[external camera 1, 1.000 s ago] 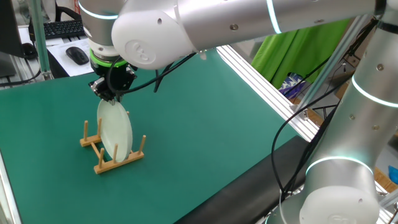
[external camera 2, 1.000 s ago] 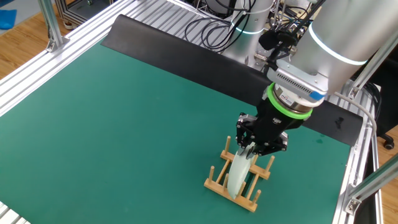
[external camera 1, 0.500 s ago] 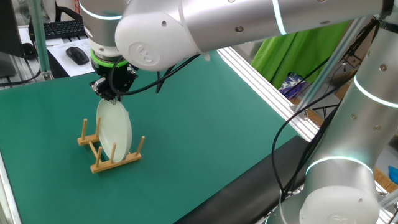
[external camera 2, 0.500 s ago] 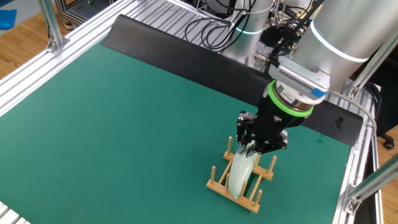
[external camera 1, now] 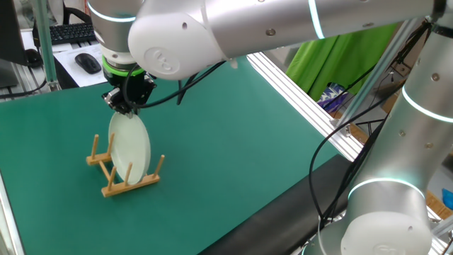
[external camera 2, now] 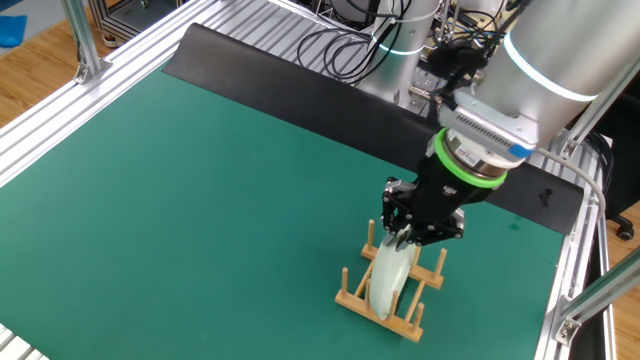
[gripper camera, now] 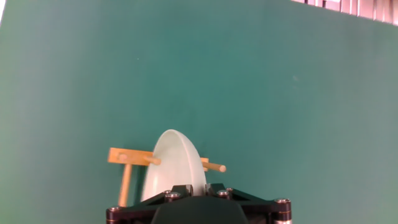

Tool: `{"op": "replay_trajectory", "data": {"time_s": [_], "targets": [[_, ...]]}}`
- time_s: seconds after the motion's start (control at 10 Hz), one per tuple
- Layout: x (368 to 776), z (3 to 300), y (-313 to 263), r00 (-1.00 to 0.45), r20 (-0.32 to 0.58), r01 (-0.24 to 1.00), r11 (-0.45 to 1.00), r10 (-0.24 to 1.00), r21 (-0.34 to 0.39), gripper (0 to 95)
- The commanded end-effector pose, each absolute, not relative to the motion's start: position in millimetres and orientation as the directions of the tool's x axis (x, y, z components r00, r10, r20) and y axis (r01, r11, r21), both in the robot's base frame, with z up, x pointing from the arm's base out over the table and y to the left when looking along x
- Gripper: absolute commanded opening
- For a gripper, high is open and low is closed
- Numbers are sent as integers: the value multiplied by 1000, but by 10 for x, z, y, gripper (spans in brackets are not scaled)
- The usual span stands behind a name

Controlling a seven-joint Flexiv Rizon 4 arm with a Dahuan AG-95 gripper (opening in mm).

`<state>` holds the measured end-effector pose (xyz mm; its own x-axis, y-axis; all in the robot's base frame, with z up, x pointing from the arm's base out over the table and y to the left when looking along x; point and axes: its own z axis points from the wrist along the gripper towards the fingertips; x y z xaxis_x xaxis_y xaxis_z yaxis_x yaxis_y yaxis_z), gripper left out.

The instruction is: Take the dish off the dish rack

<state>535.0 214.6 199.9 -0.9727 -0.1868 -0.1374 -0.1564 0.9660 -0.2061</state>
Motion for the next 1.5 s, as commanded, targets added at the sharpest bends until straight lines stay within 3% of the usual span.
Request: {"op": "replay_trajectory", "data": {"time_s": [0.1, 1.5], "targets": [[5352, 1998, 2169, -976, -126, -151, 969, -178, -194, 0], [5206, 2291, 2043, -973, -127, -165, 964, -194, -211, 0]]}}
